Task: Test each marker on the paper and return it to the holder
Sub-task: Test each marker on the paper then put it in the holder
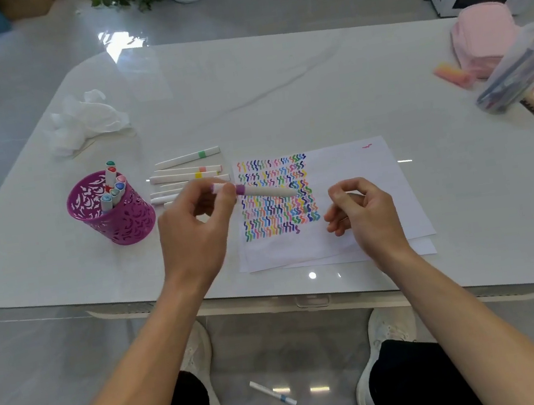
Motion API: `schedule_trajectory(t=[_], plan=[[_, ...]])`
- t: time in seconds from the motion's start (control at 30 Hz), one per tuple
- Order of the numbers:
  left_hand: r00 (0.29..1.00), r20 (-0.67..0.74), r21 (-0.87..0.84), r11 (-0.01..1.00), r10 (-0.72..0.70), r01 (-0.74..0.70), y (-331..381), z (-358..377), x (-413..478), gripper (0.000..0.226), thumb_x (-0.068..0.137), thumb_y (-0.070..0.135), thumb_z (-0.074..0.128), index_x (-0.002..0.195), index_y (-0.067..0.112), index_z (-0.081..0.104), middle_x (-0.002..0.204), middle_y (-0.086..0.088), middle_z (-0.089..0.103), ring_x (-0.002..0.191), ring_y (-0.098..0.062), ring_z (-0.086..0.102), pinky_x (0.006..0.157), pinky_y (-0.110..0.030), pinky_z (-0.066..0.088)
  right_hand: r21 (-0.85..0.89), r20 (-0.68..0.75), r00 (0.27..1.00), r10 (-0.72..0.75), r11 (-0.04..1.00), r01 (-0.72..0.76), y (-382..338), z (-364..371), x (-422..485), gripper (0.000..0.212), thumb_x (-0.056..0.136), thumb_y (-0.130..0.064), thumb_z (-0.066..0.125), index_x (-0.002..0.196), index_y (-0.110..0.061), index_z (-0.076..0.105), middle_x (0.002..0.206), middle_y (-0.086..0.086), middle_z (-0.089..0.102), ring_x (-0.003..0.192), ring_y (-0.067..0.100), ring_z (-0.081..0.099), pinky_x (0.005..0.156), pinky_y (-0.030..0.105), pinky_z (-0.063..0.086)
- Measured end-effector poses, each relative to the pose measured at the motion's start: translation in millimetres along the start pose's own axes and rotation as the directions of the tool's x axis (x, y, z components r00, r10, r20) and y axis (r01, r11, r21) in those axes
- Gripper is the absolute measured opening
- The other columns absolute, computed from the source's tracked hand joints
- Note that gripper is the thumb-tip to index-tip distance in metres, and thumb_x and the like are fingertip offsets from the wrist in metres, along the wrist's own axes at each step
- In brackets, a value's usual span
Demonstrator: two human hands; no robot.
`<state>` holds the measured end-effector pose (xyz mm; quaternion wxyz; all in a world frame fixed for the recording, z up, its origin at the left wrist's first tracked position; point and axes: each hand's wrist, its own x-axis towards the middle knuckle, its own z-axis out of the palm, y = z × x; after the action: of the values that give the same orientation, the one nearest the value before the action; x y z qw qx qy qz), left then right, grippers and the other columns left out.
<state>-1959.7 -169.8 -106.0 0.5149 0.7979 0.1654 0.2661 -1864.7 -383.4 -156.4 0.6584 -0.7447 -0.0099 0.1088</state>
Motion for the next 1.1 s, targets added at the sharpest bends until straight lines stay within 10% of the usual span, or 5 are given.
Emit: schedule_trajectory(t=[0.5, 0.67, 0.87, 1.1], plan=[[0.749, -0.607, 0.163, 0.964, 0.265, -0.209, 12, -80, 20, 0.022, 0.107, 0.033, 0.043, 0.125, 0.028, 0.055, 0.110, -0.014, 0.066, 0.104, -0.020, 0.065, 0.083, -0.047, 0.059, -0.230, 0.109, 0.991, -0.079, 0.968, 0.103, 7, 11, -10, 0.007, 0.100, -0.016, 0.064, 0.093, -0.014, 0.064, 0.067, 0.006, 0.071, 0.054, 0.021, 0.064, 0.053, 0.031, 0.051], [0.824, -0.518, 0.325, 0.944, 0.228, -0.056, -9, -100, 24, 0.032, 0.107, 0.036, 0.041, 0.132, 0.027, 0.059, 0.108, 0.013, 0.058, 0.107, -0.017, 0.061, 0.088, -0.046, 0.056, -0.259, 0.119, 0.987, -0.104, 0.957, 0.132, 6, 13, -11, 0.007, 0.100, -0.018, 0.064, 0.093, -0.015, 0.063, 0.067, 0.004, 0.071, 0.054, 0.020, 0.064, 0.055, 0.032, 0.052], [0.948, -0.315, 0.500, 0.856, 0.043, 0.128, -29, -100, 25, 0.026, 0.105, 0.021, 0.048, 0.122, 0.018, 0.067, 0.115, -0.010, 0.065, 0.105, -0.028, 0.061, 0.085, -0.027, 0.042, -0.288, 0.134, 0.983, -0.125, 0.944, 0.159, 7, 14, -13, 0.006, 0.100, -0.019, 0.064, 0.095, -0.017, 0.063, 0.067, 0.002, 0.072, 0.054, 0.018, 0.065, 0.055, 0.030, 0.053], [0.968, -0.251, 0.594, 0.786, -0.020, 0.170, -32, -95, 27, 0.026, 0.103, 0.014, 0.050, 0.121, 0.014, 0.068, 0.119, -0.013, 0.067, 0.107, -0.036, 0.060, 0.088, -0.043, 0.048, -0.303, 0.139, 0.980, -0.142, 0.936, 0.179, 6, 14, -13, 0.006, 0.101, -0.018, 0.063, 0.095, -0.020, 0.063, 0.068, 0.001, 0.072, 0.055, 0.017, 0.066, 0.055, 0.024, 0.053]])
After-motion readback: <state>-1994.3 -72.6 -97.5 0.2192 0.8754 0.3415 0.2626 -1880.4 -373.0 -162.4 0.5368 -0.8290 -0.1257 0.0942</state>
